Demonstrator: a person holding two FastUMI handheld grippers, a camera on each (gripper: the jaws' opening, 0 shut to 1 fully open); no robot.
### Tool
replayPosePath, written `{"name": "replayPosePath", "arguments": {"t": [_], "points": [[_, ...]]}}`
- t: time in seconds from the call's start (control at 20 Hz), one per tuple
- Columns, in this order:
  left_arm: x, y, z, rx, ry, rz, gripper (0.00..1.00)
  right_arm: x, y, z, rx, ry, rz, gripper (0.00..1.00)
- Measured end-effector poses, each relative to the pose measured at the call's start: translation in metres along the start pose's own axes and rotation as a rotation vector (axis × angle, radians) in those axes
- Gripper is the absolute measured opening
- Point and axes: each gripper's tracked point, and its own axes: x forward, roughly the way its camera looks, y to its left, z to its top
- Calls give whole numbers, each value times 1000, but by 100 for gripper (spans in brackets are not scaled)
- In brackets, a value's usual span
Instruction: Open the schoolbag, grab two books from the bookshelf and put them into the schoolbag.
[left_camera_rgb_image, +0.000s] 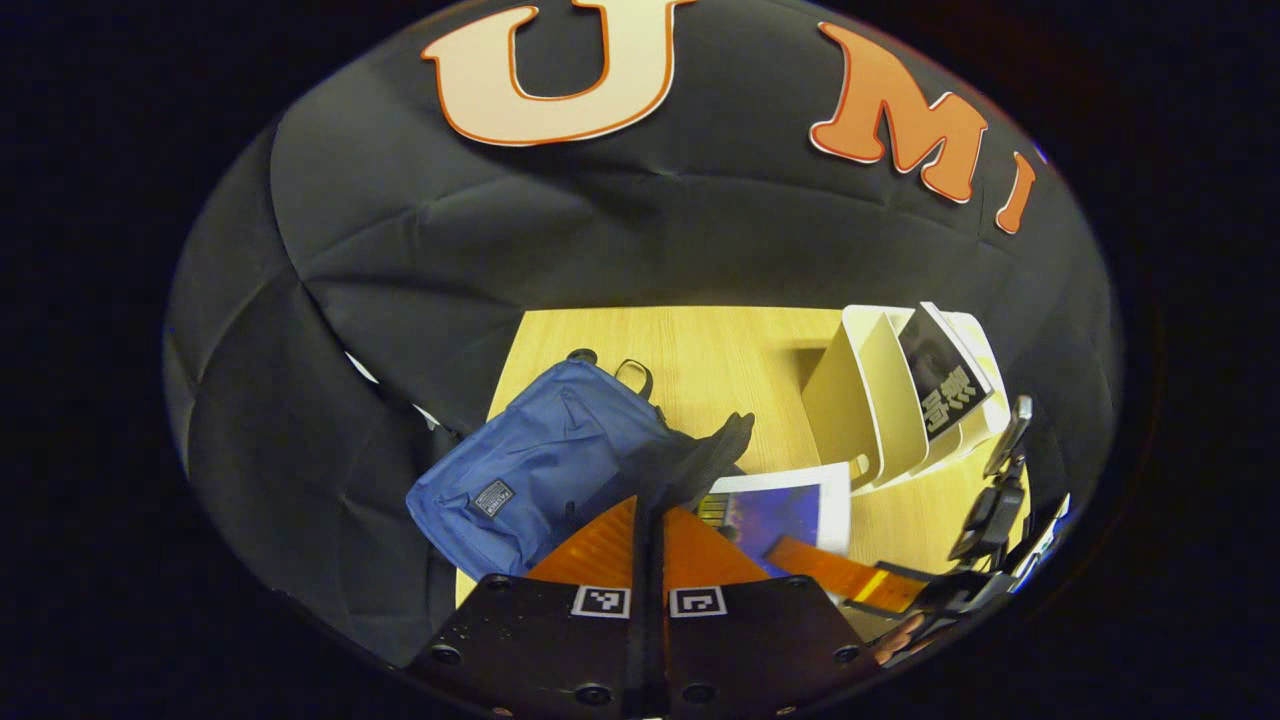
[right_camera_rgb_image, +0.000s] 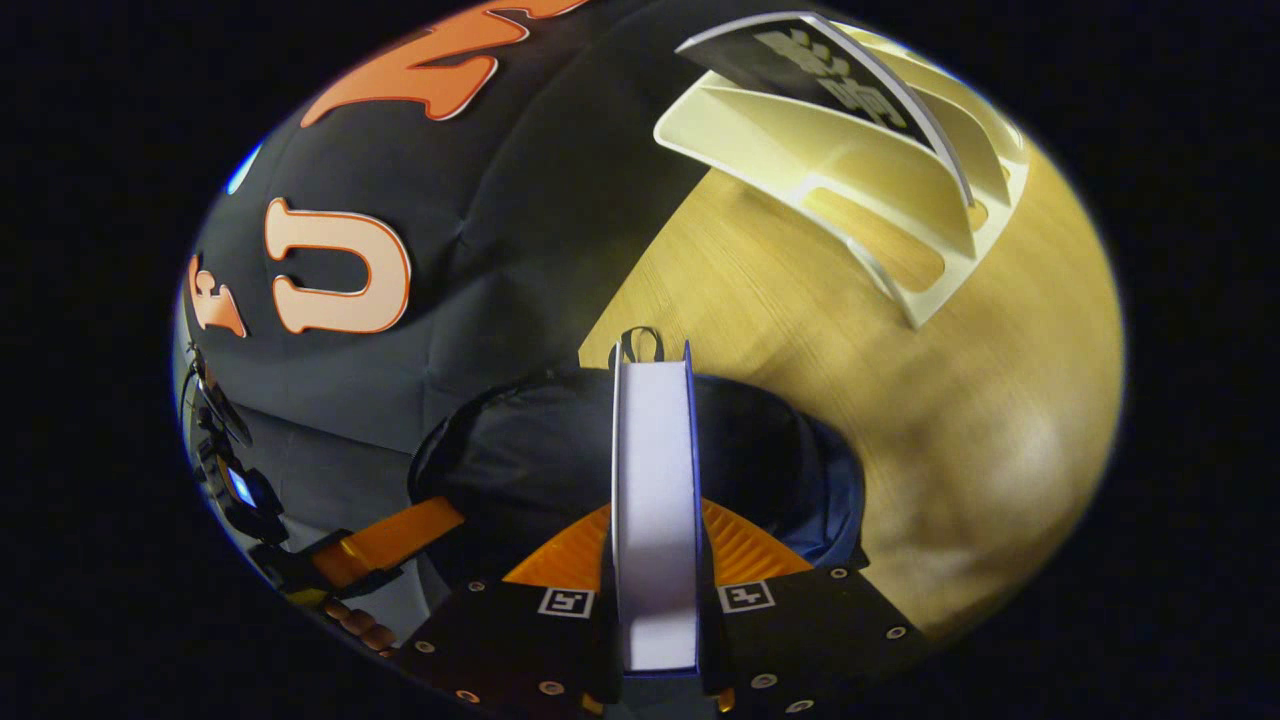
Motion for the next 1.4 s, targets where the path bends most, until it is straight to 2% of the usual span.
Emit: {"name": "replayPosePath", "arguments": {"t": [0.15, 0.4, 0.85, 1.0, 1.1, 1.2, 1.25, 1.3, 1.35, 1.4], "points": [[1, -3, -5, 48, 19, 9, 0, 27, -1, -19, 48, 10, 9, 30], [3, -23, -12, 89, 47, -26, 0, 49, -1, -29, 74, 7, 22, 30], [4, -52, -35, 118, 93, -97, 0, 90, 10, -48, 90, -11, 59, 31], [8, -53, -38, 124, 99, -85, 0, 101, 11, -57, 92, 18, 77, 32], [10, -51, -40, 103, 102, -84, 0, 106, 11, -65, 132, 79, 77, 35], [10, -46, -35, 87, 90, -75, 0, 112, 1, -72, 137, 130, 5, 41], [8, -43, -34, 75, 88, -78, 0, 110, 0, -80, 123, 182, -12, 50], [8, -40, -32, 64, 79, -75, 0, 104, -3, -83, 96, 208, -30, 53], [8, -38, -29, 55, 74, -74, 0, 99, -3, -77, 71, 196, -43, 63], [9, -36, -30, 43, 65, -72, 0, 93, -1, -69, 49, 181, -52, 65]]}}
